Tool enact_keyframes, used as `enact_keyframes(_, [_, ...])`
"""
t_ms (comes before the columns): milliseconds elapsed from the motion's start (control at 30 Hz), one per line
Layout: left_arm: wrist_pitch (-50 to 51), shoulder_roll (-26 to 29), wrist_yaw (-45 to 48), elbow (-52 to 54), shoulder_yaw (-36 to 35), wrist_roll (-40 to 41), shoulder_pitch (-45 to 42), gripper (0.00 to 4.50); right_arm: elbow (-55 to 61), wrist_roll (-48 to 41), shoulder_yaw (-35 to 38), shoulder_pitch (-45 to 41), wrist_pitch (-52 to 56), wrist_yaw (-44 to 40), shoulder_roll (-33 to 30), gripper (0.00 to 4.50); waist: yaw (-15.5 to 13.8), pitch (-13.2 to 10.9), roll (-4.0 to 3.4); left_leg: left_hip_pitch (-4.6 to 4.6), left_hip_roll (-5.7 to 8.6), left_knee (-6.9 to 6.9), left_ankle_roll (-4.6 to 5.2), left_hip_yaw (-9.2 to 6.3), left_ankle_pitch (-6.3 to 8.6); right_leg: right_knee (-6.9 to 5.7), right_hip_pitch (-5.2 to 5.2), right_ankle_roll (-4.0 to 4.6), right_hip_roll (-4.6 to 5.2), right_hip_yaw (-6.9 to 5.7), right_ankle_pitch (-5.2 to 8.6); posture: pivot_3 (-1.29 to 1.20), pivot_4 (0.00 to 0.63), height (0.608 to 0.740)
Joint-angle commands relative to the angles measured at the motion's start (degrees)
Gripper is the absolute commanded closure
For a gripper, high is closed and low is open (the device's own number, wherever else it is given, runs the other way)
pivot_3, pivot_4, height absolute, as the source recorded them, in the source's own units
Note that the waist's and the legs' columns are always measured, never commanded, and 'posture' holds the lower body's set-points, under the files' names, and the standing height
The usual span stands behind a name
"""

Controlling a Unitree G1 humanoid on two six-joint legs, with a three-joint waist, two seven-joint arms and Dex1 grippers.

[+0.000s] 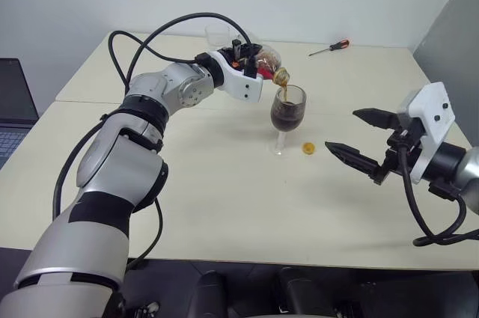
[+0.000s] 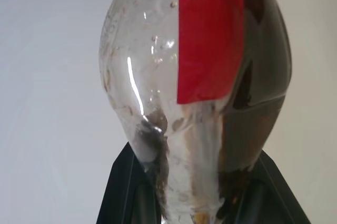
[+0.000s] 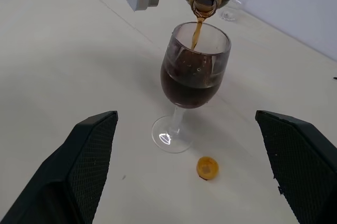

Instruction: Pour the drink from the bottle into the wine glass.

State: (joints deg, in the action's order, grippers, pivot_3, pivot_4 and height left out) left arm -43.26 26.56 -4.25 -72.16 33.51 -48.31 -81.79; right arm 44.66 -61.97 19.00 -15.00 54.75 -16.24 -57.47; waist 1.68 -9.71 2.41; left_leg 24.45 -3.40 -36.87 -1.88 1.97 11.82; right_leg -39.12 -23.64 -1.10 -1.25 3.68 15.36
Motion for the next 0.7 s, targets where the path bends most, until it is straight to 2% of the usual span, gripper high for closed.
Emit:
enact_keyframes(33, [-0.33, 0.1, -0.94, 1.52, -0.87, 1.2, -2.25, 3.5, 0.16, 0.21, 0.75, -1.09, -0.37, -0.18, -0.58, 0.0, 0.0, 0.0, 0.0, 0.0, 0.0, 0.0, 0.0, 0.0, 0.0, 0.0, 0.0, 0.0, 0.0, -0.01, 0.0, 0.0, 0.15, 0.74])
enact_keyframes(400, [-0.35, -0.27, -0.46, 1.37, -1.61, 2.27, -1.89, 3.5, 0.13, 0.5, 1.11, -0.39, -0.49, -0.44, -0.45, 0.0, -0.01, 0.0, 0.0, 0.0, 0.0, 0.0, 0.0, 0.0, 0.0, 0.0, 0.0, 0.01, 0.0, 0.0, -0.01, 0.0, 0.15, 0.74])
enact_keyframes(700, [-0.4, -1.53, 5.65, 1.24, -6.19, 9.56, -0.43, 3.5, -0.22, 0.67, 0.87, -0.84, -0.63, -0.48, -0.36, 0.0, 0.01, 0.0, 0.0, 0.0, 0.0, -0.01, 0.0, 0.0, 0.0, -0.01, 0.0, 0.01, 0.0, -0.01, -0.01, 0.0, 0.15, 0.74])
